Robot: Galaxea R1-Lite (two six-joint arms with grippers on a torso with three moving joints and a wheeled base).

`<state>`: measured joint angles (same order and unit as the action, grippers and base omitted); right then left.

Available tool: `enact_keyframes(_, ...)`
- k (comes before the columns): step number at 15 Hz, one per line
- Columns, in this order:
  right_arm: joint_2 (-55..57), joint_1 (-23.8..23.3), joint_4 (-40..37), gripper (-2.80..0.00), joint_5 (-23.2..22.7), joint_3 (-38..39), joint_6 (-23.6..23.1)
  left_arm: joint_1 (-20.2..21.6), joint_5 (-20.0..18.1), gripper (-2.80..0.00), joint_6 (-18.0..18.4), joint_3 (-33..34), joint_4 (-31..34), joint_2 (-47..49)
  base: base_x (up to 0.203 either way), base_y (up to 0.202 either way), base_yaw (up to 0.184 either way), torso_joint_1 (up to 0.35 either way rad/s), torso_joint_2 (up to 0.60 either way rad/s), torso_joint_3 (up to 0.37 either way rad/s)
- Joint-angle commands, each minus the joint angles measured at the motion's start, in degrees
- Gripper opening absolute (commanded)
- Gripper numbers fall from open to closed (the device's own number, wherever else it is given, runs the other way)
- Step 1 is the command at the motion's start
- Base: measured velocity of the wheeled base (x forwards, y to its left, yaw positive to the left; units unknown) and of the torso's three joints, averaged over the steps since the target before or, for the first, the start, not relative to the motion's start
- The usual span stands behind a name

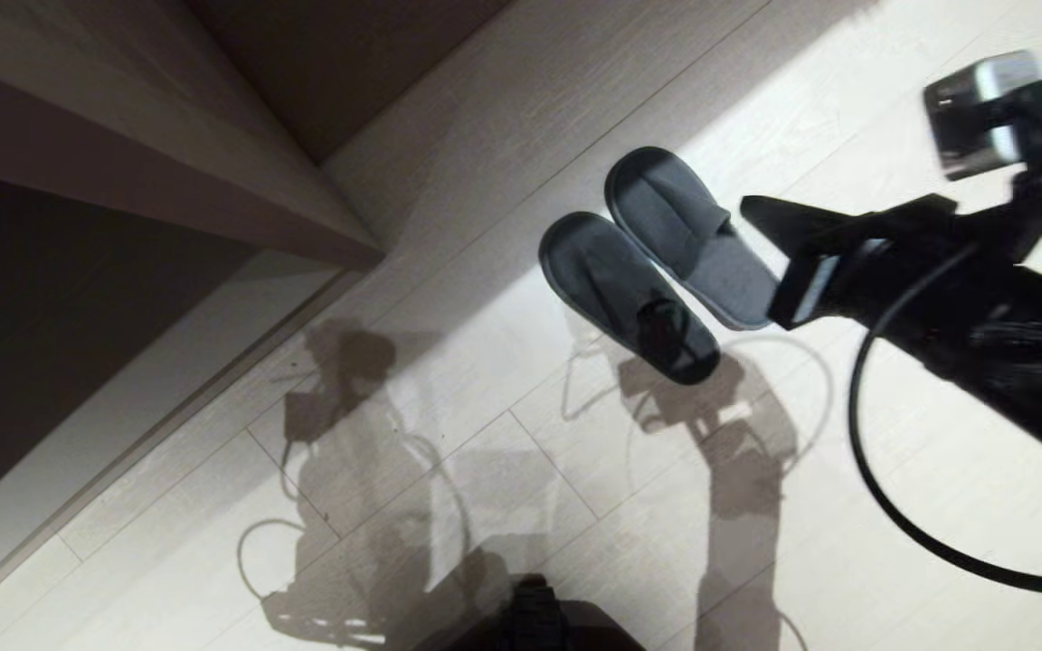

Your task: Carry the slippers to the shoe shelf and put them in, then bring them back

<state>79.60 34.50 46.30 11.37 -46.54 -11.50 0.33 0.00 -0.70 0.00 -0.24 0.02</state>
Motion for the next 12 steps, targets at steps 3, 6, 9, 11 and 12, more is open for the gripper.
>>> enact_keyframes(3,-29.4,-4.7,-11.2,-2.8,-0.4,8.1,-0.1,0.0,0.0,-2.8,0.0,0.0,0.0,0.0,0.0,0.0,0.0,0.0,0.0,0.0)
enact_keyframes(6,-42.2,-15.7,-20.3,-2.8,-4.1,10.3,0.0,0.0,0.0,-2.8,0.0,0.0,0.0,0.0,0.0,0.0,0.0,0.0,0.0,0.0)
enact_keyframes(9,-52.1,-25.0,-25.1,-2.8,-8.8,14.0,0.3,0.0,0.0,-2.8,0.2,0.0,0.0,0.0,0.0,0.0,0.0,0.0,0.0,0.0)
enact_keyframes(11,-56.3,-30.8,-25.9,-2.8,-10.7,18.5,2.8,0.0,0.1,-2.8,0.2,0.0,0.0,0.0,0.0,0.0,0.0,0.0,0.0,0.0)
enact_keyframes(12,-58.7,-32.3,-26.1,-2.8,-12.1,20.5,3.9,0.0,0.0,-2.8,0.1,0.0,0.0,0.1,0.0,0.0,0.0,0.0,0.0,0.0)
